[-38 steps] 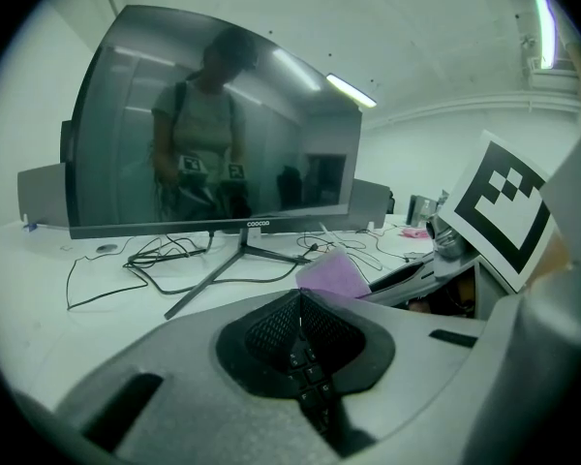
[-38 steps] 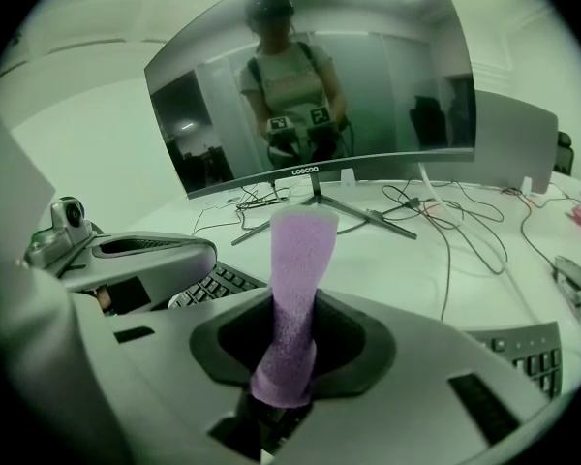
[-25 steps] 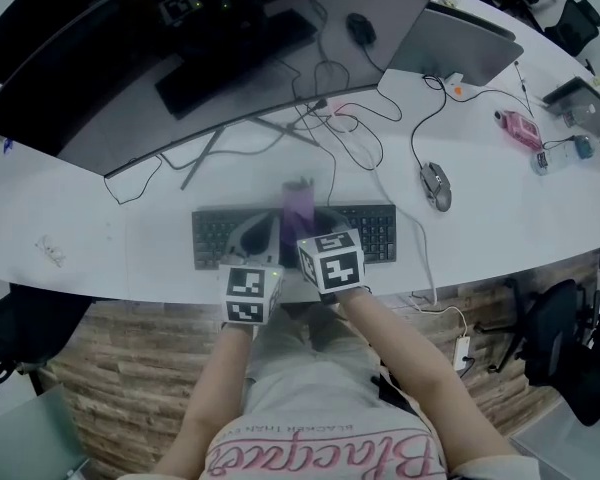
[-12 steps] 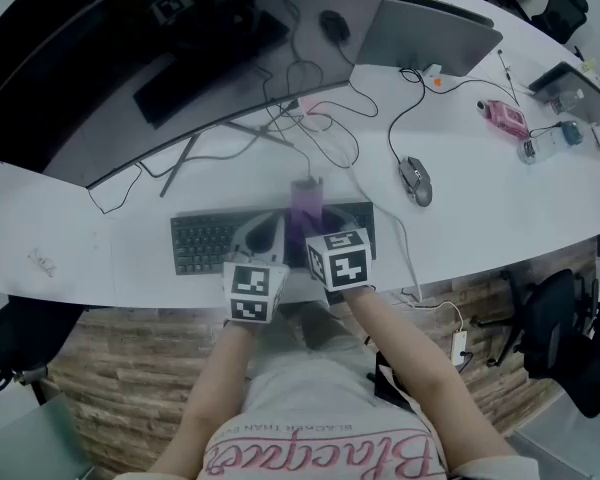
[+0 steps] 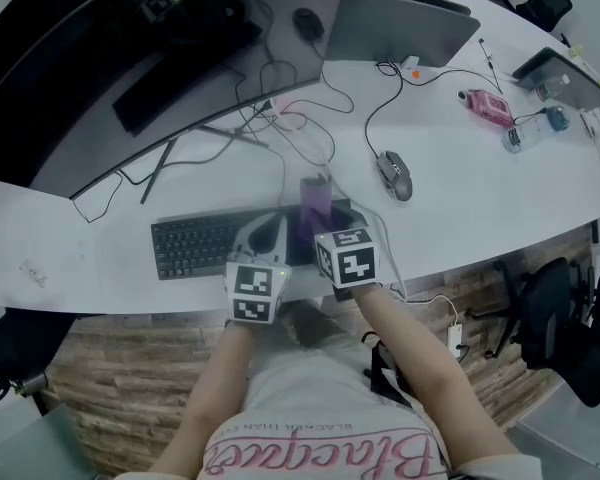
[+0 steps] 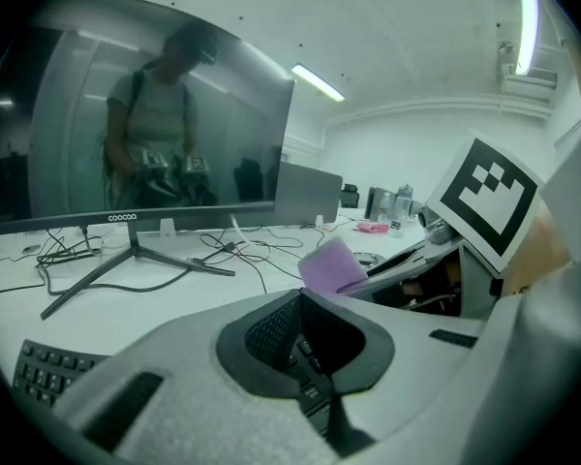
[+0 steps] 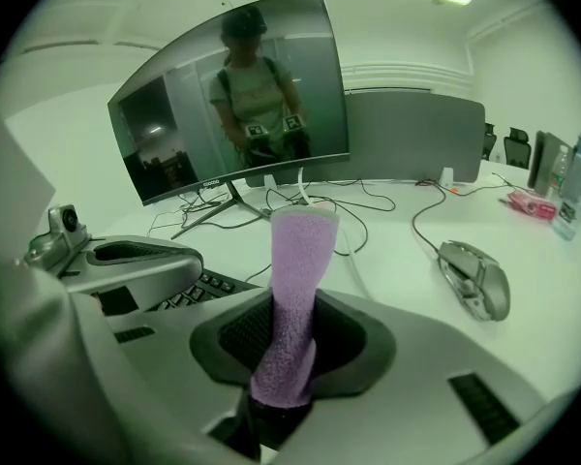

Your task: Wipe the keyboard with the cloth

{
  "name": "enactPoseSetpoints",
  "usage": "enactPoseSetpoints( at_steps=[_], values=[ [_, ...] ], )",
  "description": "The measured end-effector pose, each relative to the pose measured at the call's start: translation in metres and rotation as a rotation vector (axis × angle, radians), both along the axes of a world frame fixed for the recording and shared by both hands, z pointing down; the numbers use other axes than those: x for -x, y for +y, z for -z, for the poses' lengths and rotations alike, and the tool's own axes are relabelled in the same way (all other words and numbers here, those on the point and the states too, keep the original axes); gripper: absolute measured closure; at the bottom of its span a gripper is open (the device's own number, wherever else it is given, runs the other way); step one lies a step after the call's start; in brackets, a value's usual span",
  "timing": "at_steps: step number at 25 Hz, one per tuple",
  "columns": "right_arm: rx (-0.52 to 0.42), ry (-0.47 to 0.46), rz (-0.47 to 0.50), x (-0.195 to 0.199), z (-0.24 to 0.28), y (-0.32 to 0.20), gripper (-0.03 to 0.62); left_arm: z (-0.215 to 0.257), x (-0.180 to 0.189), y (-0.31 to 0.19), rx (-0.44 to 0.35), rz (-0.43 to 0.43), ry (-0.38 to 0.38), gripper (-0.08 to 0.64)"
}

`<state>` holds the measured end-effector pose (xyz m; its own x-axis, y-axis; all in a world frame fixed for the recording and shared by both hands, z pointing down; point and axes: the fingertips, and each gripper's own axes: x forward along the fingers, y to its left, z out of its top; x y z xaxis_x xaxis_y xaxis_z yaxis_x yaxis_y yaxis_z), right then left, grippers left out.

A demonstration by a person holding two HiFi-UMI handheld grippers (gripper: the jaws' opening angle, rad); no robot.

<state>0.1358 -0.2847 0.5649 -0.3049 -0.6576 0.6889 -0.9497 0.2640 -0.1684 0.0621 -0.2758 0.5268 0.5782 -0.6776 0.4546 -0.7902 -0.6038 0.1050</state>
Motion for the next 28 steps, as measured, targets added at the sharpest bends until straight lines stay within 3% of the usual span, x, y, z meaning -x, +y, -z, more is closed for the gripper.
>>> enactPoseSetpoints(
  at_steps=[15,22,28],
  values=[
    [-0.001,0.045,-0.077,-0.053,0.0,0.004,0.502,0.007,-0.019,0.001,-0.02,-0.022,0.001,0.555],
    [-0.02,0.131,-0.105,-0.08,0.002,0.006,0.502,0.016,-0.007,0.001,-0.035,-0.013,-0.005,0.555],
    [-0.11,0.236,-0.066,-0.081,0.031,0.013,0.502,0.026,0.025,0.003,-0.067,0.017,-0.025,0.555]
  ],
)
